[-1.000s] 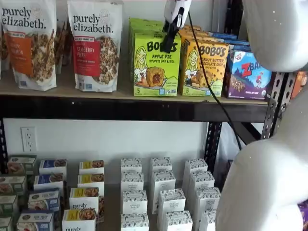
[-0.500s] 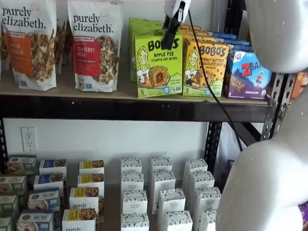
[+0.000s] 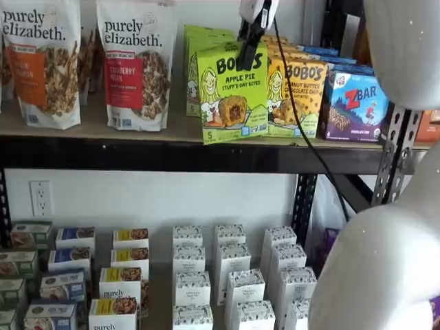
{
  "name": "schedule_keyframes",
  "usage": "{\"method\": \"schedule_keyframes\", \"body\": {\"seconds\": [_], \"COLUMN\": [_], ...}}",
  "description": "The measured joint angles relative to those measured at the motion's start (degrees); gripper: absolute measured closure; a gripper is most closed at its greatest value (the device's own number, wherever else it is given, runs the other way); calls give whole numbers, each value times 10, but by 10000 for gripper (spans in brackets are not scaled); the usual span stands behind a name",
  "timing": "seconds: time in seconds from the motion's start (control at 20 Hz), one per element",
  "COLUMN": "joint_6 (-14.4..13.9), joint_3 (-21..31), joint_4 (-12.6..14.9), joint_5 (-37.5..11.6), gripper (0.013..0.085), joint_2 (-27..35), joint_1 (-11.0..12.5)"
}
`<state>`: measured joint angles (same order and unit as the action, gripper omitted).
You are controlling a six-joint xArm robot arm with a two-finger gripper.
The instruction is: Pick the green box on the top shelf, the fourth from the left
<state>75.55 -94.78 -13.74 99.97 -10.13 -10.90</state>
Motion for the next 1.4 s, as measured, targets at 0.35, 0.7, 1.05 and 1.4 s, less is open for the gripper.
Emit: {"method": "schedule_keyframes", "body": {"seconds": [0.35,0.7,1.05,1.4], "joint_6": [2,0,2,12], "joint_3": [15,36,60,84], "joint_4": [-2,5,7,15], "joint_5": [23,35,52,66], "gripper": [650,650,650,650], "joint_2": [-27,-59,-95,-124], "joint_1": [5,3,8,17]}}
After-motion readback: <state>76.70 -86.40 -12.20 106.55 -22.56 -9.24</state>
